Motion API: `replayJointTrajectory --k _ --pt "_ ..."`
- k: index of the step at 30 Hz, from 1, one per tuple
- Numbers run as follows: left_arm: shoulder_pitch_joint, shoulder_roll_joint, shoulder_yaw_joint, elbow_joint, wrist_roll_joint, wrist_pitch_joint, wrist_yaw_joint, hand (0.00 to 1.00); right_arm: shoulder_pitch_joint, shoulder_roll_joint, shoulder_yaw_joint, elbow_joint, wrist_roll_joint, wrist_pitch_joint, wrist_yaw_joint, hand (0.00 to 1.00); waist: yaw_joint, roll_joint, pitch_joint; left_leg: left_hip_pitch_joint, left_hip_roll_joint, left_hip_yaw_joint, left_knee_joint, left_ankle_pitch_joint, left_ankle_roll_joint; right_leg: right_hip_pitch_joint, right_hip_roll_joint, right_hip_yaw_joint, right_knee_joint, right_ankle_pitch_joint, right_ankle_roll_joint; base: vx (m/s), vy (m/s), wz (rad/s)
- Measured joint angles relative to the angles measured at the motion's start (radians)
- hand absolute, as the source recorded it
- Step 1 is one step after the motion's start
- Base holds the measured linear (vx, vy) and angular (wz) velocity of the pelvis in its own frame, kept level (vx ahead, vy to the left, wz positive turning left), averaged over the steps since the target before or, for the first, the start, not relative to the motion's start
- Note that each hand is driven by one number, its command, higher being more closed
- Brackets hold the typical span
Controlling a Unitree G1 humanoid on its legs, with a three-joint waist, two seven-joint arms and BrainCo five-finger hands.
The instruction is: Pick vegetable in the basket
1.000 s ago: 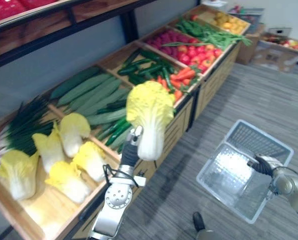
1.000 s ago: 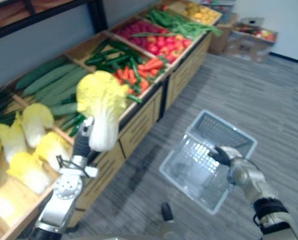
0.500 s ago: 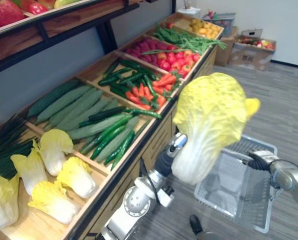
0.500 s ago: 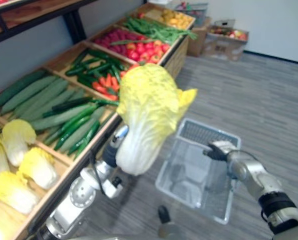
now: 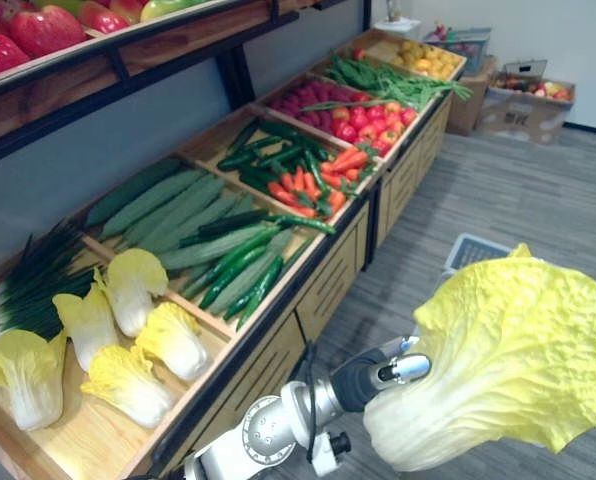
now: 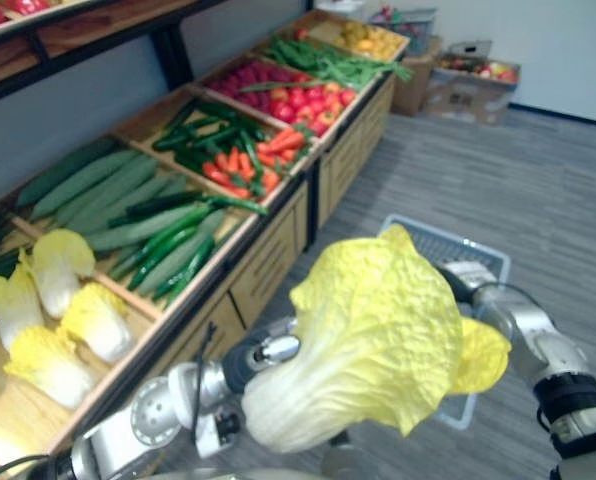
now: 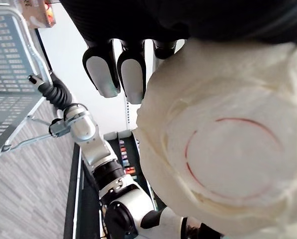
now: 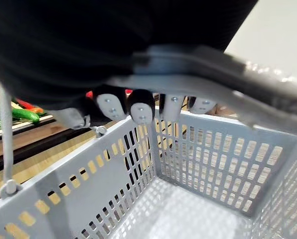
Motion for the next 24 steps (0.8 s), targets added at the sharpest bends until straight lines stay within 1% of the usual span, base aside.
replayJointTrajectory --k 5,9,11,15,18,21,22,24 --pt "-0.034 0.008 -0.065 0.122 0.021 0.002 -0.017 1.0 0.0 0.0 0.001 -0.075 0.015 -0.003 0.0 1.0 -0.009 0.0 0.0 0.002 0.002 0.005 0.002 -0.001 0.0 -0.002 0.002 0.004 0.002 0.0 0.0 -0.01 0.002 -0.02" --pt "-0.084 0.002 -0.11 0.221 0.09 0.004 -0.017 1.0 -0.011 0.0 0.014 -0.139 0.044 -0.004 0.001 1.0 -0.013 -0.001 0.001 0.003 0.004 0.01 0.003 -0.001 0.0 -0.004 0.006 0.008 0.002 0.0 0.0 -0.01 0.005 -0.03" --pt "-0.092 -0.014 -0.117 0.249 0.115 0.004 -0.017 1.0 -0.036 0.001 0.036 -0.151 0.049 -0.004 0.001 1.0 -0.017 -0.002 0.001 0.003 0.004 0.012 0.003 -0.002 -0.001 -0.006 0.008 0.01 0.002 0.0 0.0 -0.01 0.007 -0.04" --pt "-0.133 -0.068 -0.152 0.348 0.144 0.004 -0.026 1.0 -0.098 0.012 0.079 -0.159 0.059 -0.004 0.002 1.0 -0.019 -0.005 0.003 0.004 0.016 0.016 0.018 -0.009 -0.003 -0.007 0.016 0.013 0.002 0.0 0.0 -0.01 0.003 -0.04" --pt "-0.154 -0.105 -0.158 0.422 0.206 0.005 -0.025 1.0 -0.139 0.035 0.096 -0.173 0.059 -0.004 0.004 1.0 -0.023 -0.008 0.005 0.008 0.031 0.029 0.035 -0.015 -0.007 -0.009 0.028 0.025 0.002 0.001 -0.001 -0.01 -0.003 -0.15" --pt "-0.176 -0.166 -0.157 0.524 0.274 0.018 -0.015 1.0 -0.191 0.043 0.159 -0.219 0.078 -0.005 0.008 1.0 -0.038 -0.014 0.007 0.015 0.032 0.054 0.037 -0.017 -0.01 -0.022 0.037 0.047 0.006 0.001 -0.001 -0.01 0.009 -0.23" --pt "-0.182 -0.188 -0.151 0.559 0.296 0.022 -0.011 1.0 -0.214 0.05 0.192 -0.225 0.083 -0.005 0.013 1.0 -0.038 -0.016 0.009 0.025 0.035 0.068 0.038 -0.02 -0.014 -0.021 0.045 0.057 0.006 0.001 -0.001 0.0 0.005 -0.24" --pt "-0.196 -0.213 -0.149 0.599 0.321 0.026 -0.01 1.0 -0.234 0.05 0.218 -0.235 0.085 -0.011 0.021 1.0 -0.041 -0.02 0.011 0.029 0.036 0.075 0.04 -0.022 -0.013 -0.023 0.048 0.063 0.005 0.0 -0.002 0.0 0.005 -0.18"
